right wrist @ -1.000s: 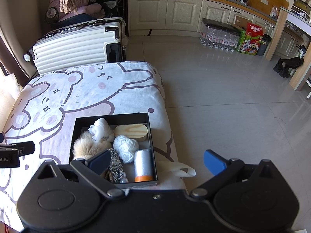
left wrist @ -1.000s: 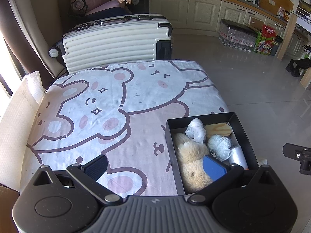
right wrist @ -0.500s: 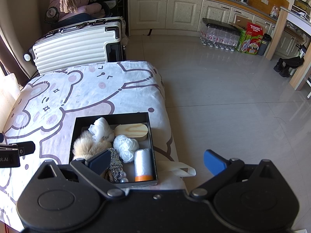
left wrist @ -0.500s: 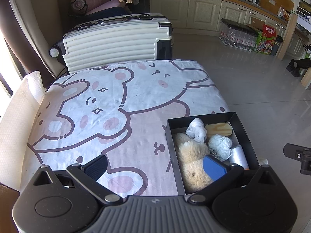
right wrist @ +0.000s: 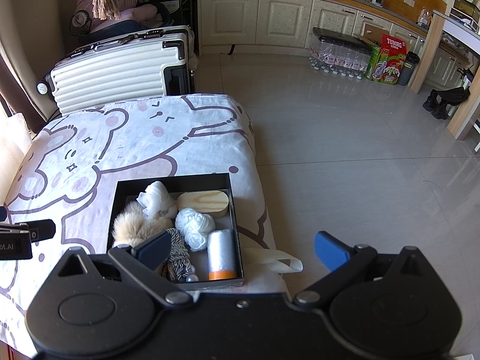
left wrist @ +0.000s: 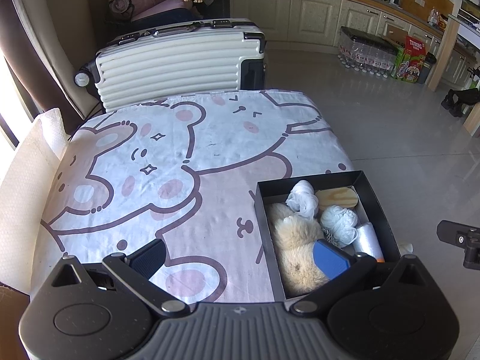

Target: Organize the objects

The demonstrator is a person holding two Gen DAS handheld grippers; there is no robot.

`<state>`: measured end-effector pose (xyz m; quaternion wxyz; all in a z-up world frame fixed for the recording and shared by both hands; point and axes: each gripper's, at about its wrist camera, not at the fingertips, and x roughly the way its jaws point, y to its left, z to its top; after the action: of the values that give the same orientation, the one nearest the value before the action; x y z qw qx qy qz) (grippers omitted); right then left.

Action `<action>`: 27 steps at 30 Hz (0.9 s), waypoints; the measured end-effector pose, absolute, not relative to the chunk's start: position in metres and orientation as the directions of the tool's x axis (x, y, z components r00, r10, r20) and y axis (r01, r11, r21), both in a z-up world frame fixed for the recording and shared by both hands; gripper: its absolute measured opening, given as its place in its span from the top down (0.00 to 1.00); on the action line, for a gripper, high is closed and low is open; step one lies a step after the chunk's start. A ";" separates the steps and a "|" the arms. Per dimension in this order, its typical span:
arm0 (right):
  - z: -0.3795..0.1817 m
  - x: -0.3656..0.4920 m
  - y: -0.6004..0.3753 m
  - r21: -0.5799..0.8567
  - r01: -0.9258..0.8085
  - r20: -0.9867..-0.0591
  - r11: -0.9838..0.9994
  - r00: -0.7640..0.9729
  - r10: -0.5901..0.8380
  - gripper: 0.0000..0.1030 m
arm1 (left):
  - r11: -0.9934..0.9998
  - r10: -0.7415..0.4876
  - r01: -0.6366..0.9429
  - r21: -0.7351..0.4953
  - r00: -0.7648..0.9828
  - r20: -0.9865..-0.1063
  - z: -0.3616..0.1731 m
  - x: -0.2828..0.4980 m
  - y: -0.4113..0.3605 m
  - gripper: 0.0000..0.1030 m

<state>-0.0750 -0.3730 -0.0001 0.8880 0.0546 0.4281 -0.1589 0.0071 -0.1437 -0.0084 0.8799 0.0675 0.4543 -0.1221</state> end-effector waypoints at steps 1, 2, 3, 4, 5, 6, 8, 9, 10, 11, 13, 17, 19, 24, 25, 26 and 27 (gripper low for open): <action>0.000 -0.075 -0.373 -0.039 0.329 -0.778 0.943 0.583 -0.236 0.00 | 0.961 -0.153 0.276 0.008 0.558 -0.816 -0.008 0.007 -0.144 0.00; 0.000 -0.075 -0.373 -0.040 0.329 -0.778 0.943 0.583 -0.236 0.00 | 0.961 -0.152 0.275 0.009 0.558 -0.816 -0.009 0.007 -0.143 0.00; -0.001 -0.075 -0.373 -0.040 0.329 -0.778 0.943 0.582 -0.236 0.00 | 0.962 -0.150 0.274 0.010 0.558 -0.816 -0.008 0.007 -0.144 0.00; -0.001 -0.075 -0.373 -0.040 0.329 -0.778 0.944 0.583 -0.236 0.00 | 0.962 -0.149 0.273 0.012 0.559 -0.816 -0.009 0.007 -0.144 0.00; -0.001 -0.075 -0.373 -0.039 0.329 -0.778 0.944 0.583 -0.235 0.00 | 0.962 -0.147 0.272 0.013 0.559 -0.816 -0.009 0.007 -0.145 0.00; -0.001 -0.075 -0.373 -0.040 0.329 -0.778 0.944 0.582 -0.236 0.00 | 0.962 -0.146 0.271 0.014 0.559 -0.816 -0.009 0.007 -0.145 0.00; -0.001 -0.075 -0.373 -0.040 0.329 -0.778 0.943 0.582 -0.236 0.00 | 0.963 -0.145 0.269 0.014 0.560 -0.816 -0.009 0.007 -0.145 0.00; -0.001 -0.075 -0.373 -0.039 0.329 -0.778 0.944 0.582 -0.236 0.00 | 0.963 -0.144 0.268 0.014 0.560 -0.816 -0.009 0.007 -0.145 0.00; -0.001 -0.075 -0.373 -0.039 0.329 -0.778 0.944 0.583 -0.235 0.00 | 0.964 -0.143 0.267 0.014 0.559 -0.816 -0.009 0.007 -0.145 0.00; -0.001 -0.075 -0.373 -0.040 0.329 -0.778 0.944 0.582 -0.236 0.00 | 0.964 -0.142 0.267 0.015 0.559 -0.817 -0.009 0.007 -0.145 0.00; -0.001 -0.075 -0.373 -0.040 0.329 -0.778 0.944 0.582 -0.236 0.00 | 0.964 -0.143 0.266 0.014 0.559 -0.817 -0.009 0.008 -0.144 0.00; -0.001 -0.075 -0.373 -0.040 0.329 -0.778 0.944 0.582 -0.236 0.00 | 0.963 -0.147 0.269 0.011 0.557 -0.817 -0.009 0.009 -0.144 0.00; -0.001 -0.075 -0.373 -0.040 0.329 -0.778 0.944 0.582 -0.236 0.00 | 0.963 -0.149 0.269 0.008 0.555 -0.818 -0.009 0.010 -0.143 0.00; 0.000 -0.075 -0.373 -0.039 0.329 -0.778 0.944 0.582 -0.235 0.00 | 0.962 -0.150 0.272 0.010 0.559 -0.815 -0.008 0.009 -0.143 0.00; -0.001 -0.075 -0.373 -0.040 0.329 -0.779 0.943 0.582 -0.236 0.00 | 0.962 -0.151 0.273 0.009 0.559 -0.816 -0.008 0.008 -0.144 0.00; -0.001 -0.076 -0.373 -0.040 0.329 -0.779 0.944 0.582 -0.235 0.00 | 0.962 -0.152 0.273 0.008 0.558 -0.816 -0.008 0.008 -0.144 0.00; -0.001 -0.076 -0.373 -0.039 0.328 -0.778 0.944 0.582 -0.235 0.00 | 0.962 -0.152 0.274 0.008 0.559 -0.815 -0.008 0.008 -0.144 0.00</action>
<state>-0.0756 -0.3732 -0.0011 0.8877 0.0544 0.4287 -0.1587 0.0076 -0.1441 -0.0082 0.8803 0.0669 0.4539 -0.1209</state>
